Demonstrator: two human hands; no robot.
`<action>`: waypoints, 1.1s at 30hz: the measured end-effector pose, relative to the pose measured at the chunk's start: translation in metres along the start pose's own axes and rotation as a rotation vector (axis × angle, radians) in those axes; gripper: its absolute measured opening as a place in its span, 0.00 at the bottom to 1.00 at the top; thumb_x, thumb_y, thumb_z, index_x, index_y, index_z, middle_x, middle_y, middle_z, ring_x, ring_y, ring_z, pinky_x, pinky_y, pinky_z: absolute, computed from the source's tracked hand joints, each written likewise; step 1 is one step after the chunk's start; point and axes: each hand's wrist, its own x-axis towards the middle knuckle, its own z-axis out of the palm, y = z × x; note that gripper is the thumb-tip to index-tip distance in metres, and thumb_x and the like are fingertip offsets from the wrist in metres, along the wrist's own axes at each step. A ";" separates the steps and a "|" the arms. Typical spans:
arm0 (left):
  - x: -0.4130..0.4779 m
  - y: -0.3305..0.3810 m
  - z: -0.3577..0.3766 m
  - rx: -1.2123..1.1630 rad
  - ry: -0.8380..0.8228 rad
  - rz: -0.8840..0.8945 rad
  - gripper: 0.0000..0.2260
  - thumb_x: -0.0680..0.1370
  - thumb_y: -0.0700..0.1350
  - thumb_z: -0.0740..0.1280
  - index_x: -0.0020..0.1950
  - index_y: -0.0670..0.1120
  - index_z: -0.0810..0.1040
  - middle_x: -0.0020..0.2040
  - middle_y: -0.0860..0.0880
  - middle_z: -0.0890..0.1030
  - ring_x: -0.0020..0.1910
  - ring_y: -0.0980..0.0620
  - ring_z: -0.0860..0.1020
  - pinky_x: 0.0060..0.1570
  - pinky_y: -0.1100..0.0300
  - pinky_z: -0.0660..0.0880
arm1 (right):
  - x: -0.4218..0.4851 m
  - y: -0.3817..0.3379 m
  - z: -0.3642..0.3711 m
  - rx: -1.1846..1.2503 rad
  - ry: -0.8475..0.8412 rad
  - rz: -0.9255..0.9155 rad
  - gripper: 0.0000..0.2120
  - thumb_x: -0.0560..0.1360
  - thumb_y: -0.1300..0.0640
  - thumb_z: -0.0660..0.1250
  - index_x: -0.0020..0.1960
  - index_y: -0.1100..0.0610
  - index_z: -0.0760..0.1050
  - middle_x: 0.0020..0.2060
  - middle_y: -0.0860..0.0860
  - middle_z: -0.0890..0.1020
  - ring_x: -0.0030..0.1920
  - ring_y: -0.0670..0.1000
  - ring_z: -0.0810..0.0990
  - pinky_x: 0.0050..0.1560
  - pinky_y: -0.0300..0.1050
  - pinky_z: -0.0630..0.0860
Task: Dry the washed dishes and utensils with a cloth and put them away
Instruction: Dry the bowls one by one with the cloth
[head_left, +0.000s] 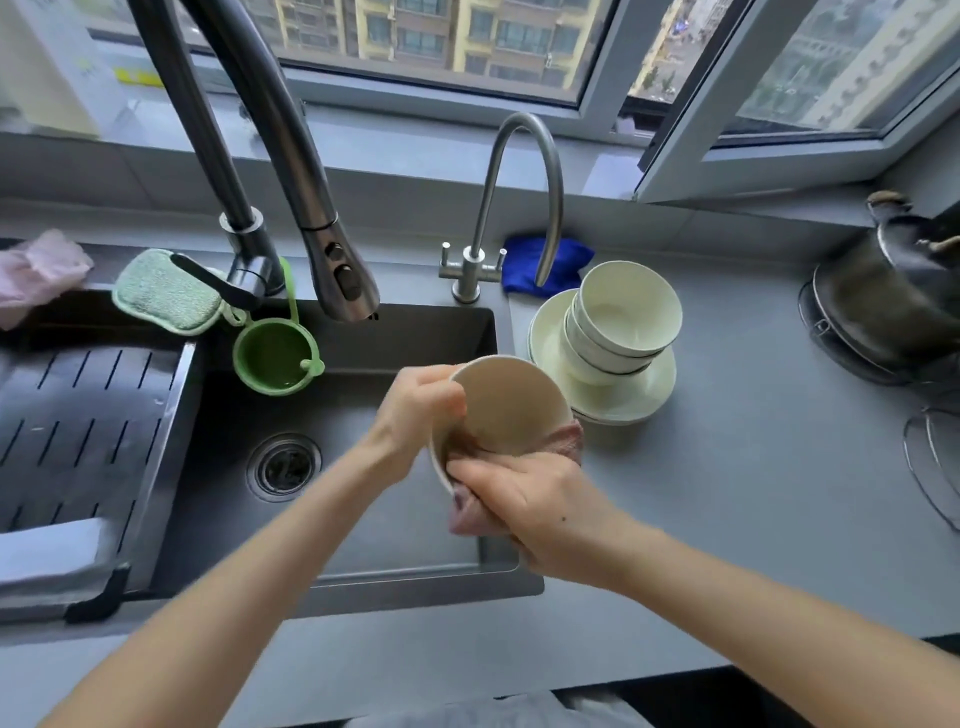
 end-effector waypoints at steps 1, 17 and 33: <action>0.004 0.005 -0.006 0.111 -0.106 -0.004 0.18 0.53 0.46 0.63 0.36 0.35 0.75 0.32 0.43 0.69 0.32 0.50 0.66 0.30 0.61 0.62 | -0.003 0.005 -0.004 -0.054 -0.051 -0.072 0.15 0.75 0.65 0.57 0.57 0.64 0.77 0.51 0.55 0.83 0.52 0.54 0.81 0.49 0.47 0.78; -0.007 -0.016 0.003 -0.127 0.045 0.152 0.17 0.57 0.41 0.60 0.38 0.52 0.85 0.33 0.50 0.80 0.36 0.55 0.75 0.37 0.59 0.70 | 0.003 0.008 0.017 -0.166 0.007 0.026 0.17 0.76 0.64 0.52 0.53 0.62 0.79 0.56 0.57 0.82 0.55 0.58 0.80 0.55 0.52 0.76; -0.003 -0.015 0.028 -0.294 0.142 0.118 0.21 0.58 0.37 0.58 0.46 0.50 0.82 0.41 0.47 0.81 0.44 0.47 0.76 0.42 0.54 0.73 | 0.011 0.016 0.009 -0.186 0.130 0.068 0.10 0.71 0.64 0.60 0.46 0.63 0.79 0.45 0.57 0.83 0.42 0.57 0.82 0.34 0.49 0.77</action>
